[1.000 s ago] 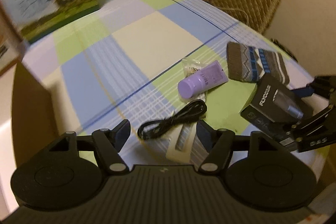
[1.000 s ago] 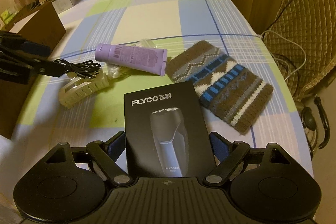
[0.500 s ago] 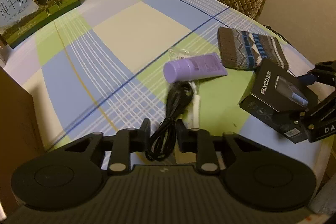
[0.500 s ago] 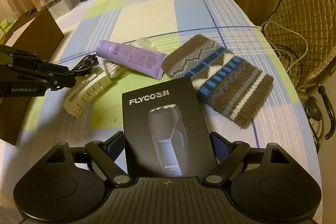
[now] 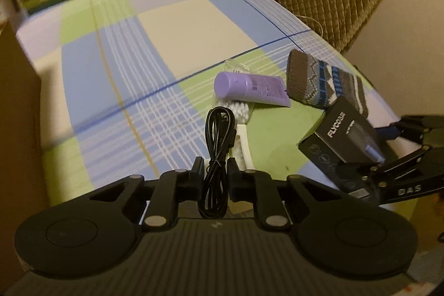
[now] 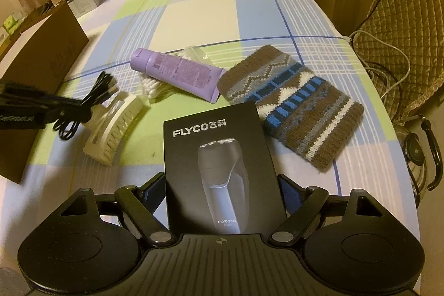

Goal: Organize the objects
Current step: 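Carry cable and shaver box into the open box and release both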

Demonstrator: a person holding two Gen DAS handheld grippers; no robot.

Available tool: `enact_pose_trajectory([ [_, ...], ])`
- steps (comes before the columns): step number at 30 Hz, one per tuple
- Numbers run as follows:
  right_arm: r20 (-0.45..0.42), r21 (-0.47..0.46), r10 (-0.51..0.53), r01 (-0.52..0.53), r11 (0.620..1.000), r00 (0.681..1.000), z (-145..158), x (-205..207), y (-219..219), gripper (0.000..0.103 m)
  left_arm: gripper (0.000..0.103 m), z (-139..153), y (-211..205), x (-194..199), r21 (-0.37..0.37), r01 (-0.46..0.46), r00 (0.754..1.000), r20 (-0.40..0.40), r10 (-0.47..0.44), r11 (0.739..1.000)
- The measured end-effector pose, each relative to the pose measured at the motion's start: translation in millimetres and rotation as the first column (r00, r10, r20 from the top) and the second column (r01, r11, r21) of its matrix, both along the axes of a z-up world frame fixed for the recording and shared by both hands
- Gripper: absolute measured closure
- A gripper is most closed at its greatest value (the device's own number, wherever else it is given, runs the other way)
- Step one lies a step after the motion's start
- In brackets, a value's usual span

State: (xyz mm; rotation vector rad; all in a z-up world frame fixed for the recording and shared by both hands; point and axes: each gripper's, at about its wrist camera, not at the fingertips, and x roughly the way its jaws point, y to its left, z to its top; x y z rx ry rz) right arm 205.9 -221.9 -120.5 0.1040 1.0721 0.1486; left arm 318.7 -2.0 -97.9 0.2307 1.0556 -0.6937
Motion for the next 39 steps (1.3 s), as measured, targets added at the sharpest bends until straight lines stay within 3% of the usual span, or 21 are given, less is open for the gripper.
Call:
enact_pose_trajectory([
  [7,-0.001,0.010,-0.006,0.006,1.000,1.000,0.9,-6.4,-1.8,0.023,0.091,10.1,27.3,-17.8,-0.058,-0.115,0.993,-0.047,0.112,0.992],
  [15,-0.007,0.008,0.018,-0.018,1.000,1.000,1.4,-10.8,0.2,0.023,0.094,1.4,52.0,-42.4,0.008,-0.191,0.980,-0.057,0.191,0.982],
  [17,-0.010,0.009,0.025,-0.025,1.000,1.000,1.2,-11.7,0.6,0.023,0.101,-8.0,59.7,-49.9,0.029,-0.210,0.973,-0.086,0.212,0.977],
  [21,-0.012,0.005,0.044,-0.044,0.999,0.999,1.0,-14.0,2.1,0.023,0.088,-16.6,66.4,-61.1,0.032,-0.240,0.964,-0.112,0.242,0.970],
  [25,-0.012,0.010,0.048,-0.048,0.999,0.999,0.7,-14.7,1.3,0.023,0.083,-22.1,59.4,-64.7,0.053,-0.231,0.967,-0.096,0.236,0.971],
  [39,0.015,0.006,0.074,-0.075,0.997,0.997,-0.2,-20.9,0.6,0.023,0.084,-25.6,33.4,-66.8,0.088,-0.199,0.979,-0.030,0.202,0.976],
])
